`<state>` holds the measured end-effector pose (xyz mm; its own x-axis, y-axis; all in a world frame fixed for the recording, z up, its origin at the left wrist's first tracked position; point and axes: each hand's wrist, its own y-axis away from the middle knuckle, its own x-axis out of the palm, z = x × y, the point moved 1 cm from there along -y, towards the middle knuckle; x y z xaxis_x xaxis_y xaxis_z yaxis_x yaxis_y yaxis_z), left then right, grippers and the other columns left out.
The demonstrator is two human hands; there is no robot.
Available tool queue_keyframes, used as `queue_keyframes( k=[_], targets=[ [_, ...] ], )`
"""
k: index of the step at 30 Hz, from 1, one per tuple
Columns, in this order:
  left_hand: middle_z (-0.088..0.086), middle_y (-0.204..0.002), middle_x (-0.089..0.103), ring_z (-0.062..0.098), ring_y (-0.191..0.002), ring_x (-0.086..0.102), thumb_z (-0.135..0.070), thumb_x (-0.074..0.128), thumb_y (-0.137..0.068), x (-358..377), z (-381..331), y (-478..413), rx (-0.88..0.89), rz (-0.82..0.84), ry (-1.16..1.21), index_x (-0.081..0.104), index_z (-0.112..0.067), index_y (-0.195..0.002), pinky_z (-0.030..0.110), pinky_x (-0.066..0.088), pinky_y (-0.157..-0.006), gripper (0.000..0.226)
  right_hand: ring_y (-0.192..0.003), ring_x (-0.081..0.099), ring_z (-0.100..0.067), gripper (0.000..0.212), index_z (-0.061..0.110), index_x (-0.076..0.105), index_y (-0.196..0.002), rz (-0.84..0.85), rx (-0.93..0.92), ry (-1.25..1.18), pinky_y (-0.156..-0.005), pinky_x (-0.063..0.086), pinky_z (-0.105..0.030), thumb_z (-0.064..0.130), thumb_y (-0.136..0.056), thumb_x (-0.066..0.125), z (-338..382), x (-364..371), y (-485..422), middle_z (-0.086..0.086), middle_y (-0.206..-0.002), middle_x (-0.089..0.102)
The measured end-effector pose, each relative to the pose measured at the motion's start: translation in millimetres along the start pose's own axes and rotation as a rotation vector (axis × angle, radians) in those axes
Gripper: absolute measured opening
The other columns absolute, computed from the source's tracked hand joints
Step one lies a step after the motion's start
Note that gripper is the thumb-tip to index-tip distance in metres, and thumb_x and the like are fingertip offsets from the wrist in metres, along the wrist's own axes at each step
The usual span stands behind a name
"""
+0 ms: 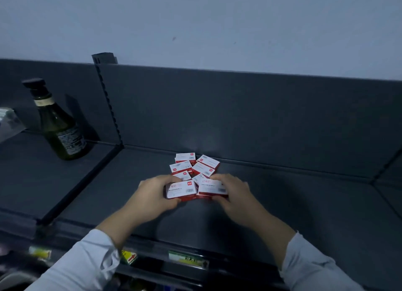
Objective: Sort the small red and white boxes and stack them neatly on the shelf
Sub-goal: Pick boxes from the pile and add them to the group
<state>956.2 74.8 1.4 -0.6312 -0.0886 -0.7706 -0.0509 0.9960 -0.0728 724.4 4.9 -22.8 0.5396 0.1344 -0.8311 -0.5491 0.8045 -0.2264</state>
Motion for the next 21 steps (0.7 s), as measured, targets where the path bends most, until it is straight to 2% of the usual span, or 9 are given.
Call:
queue_keyframes(
  k=[4, 6, 9, 15, 19, 21],
  targets=[
    [-0.025, -0.103, 0.069, -0.005, -0.097, 0.063, -0.053, 0.065, -0.058, -1, 19, 1, 0.04, 0.049, 0.031, 0.069, -0.037, -0.106, 0.034, 0.051, -0.091, 0.05, -0.123, 0.041, -0.011, 0.049, 0.031, 0.042, -0.14, -0.017, 0.062, 0.044, -0.102, 0.024, -0.031, 0.028, -0.094, 0.06, 12, 13, 7, 0.012, -0.138, 0.048],
    [-0.024, -0.103, 0.069, -0.006, -0.095, 0.063, -0.04, 0.076, -0.065, 0, 27, 2, 0.055, 0.064, 0.027, 0.069, -0.037, -0.106, 0.031, 0.053, -0.086, 0.041, -0.123, 0.039, -0.01, 0.051, 0.032, 0.04, -0.142, -0.02, 0.08, 0.077, -0.101, 0.023, -0.03, 0.032, -0.095, 0.06, 19, 18, 11, 0.013, -0.14, 0.047],
    [-0.023, -0.1, 0.068, -0.006, -0.091, 0.063, -0.025, 0.078, -0.071, 3, 40, 2, 0.078, 0.077, 0.017, 0.068, -0.04, -0.102, 0.029, 0.054, -0.081, 0.037, -0.119, 0.038, -0.012, 0.056, 0.032, 0.038, -0.142, -0.011, 0.123, 0.107, -0.096, 0.023, -0.028, 0.039, -0.092, 0.062, 25, 24, 15, 0.012, -0.138, 0.051],
    [-0.019, -0.105, 0.067, -0.003, -0.093, 0.062, -0.029, 0.081, -0.071, 16, 67, -2, 0.032, 0.09, -0.019, 0.063, -0.035, -0.111, 0.023, 0.053, -0.081, 0.045, -0.116, 0.038, -0.013, 0.052, 0.034, 0.043, -0.134, 0.038, 0.22, 0.099, -0.094, 0.032, -0.027, 0.042, -0.088, 0.067, 32, 41, 17, 0.009, -0.127, 0.053],
    [-0.019, -0.104, 0.066, 0.0, -0.094, 0.061, -0.033, 0.082, -0.071, 23, 77, -5, 0.012, 0.085, -0.027, 0.061, -0.034, -0.107, 0.018, 0.049, -0.08, 0.041, -0.111, 0.042, -0.012, 0.045, 0.03, 0.05, -0.126, 0.018, 0.264, 0.062, -0.098, 0.04, -0.028, 0.039, -0.087, 0.07, 31, 51, 19, 0.011, -0.113, 0.052],
    [-0.017, -0.106, 0.067, 0.001, -0.095, 0.061, -0.035, 0.081, -0.072, 24, 80, -7, -0.006, 0.082, -0.022, 0.062, -0.034, -0.107, 0.02, 0.05, -0.082, 0.04, -0.11, 0.044, -0.012, 0.044, 0.03, 0.051, -0.124, 0.0, 0.292, 0.032, -0.096, 0.042, -0.028, 0.037, -0.086, 0.071, 30, 56, 20, 0.015, -0.107, 0.047]
  ],
)
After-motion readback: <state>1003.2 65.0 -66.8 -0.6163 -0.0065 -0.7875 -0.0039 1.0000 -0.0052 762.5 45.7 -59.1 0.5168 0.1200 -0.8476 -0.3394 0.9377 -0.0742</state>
